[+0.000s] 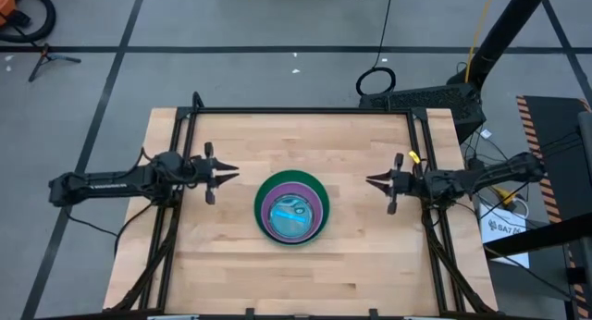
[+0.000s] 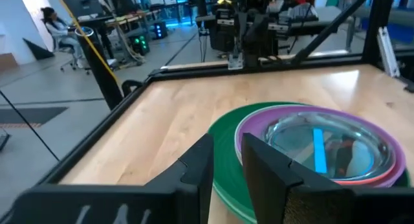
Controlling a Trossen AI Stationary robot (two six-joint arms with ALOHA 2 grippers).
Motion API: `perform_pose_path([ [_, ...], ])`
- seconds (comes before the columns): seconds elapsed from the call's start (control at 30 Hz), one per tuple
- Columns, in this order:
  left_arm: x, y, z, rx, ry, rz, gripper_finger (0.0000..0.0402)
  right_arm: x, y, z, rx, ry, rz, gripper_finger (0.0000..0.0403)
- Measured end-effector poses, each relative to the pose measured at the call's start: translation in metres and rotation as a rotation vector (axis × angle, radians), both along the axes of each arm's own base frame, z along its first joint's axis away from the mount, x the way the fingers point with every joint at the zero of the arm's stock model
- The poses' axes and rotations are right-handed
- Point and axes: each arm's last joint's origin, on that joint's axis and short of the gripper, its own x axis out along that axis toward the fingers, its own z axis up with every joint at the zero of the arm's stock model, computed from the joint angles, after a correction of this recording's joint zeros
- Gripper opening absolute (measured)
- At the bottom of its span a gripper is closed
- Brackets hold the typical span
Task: Stack plastic plates
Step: Return to Home Position
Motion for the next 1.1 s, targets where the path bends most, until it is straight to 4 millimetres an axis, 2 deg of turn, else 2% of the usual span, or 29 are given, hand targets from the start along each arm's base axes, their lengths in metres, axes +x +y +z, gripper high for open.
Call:
perform_pose_path([
  [0.17, -0.005, 0.0, -0.008, -0.043, -0.021, -0.016, 0.0088, -0.01, -0.002, -0.003, -0.01, 0.023, 0.003, 0.0031],
  [0.43, -0.006, -0.001, -0.009, -0.069, -0.023, -0.022, 0.0088, -0.023, -0.003, -0.002, 0.009, 0.009, 0.088, 0.0031],
  [0.73, -0.005, -0.003, -0.009, -0.097, -0.056, -0.098, 0.0088, -0.023, -0.001, -0.004, 0.029, 0.026, 0.152, 0.0031],
  [0.83, -0.005, -0.002, -0.023, -0.115, -0.068, -0.088, 0.0088, -0.022, -0.001, -0.007, 0.029, 0.023, 0.155, 0.0031],
  [0.93, -0.006, 0.001, -0.036, -0.188, -0.009, 0.033, 0.0088, -0.022, -0.001, -0.007, 0.051, 0.022, 0.146, 0.0031],
  [1.1, -0.009, 0.002, -0.051, -0.442, 0.111, 0.161, 0.0088, -0.022, -0.001, -0.007, 0.096, 0.017, 0.141, 0.0031],
])
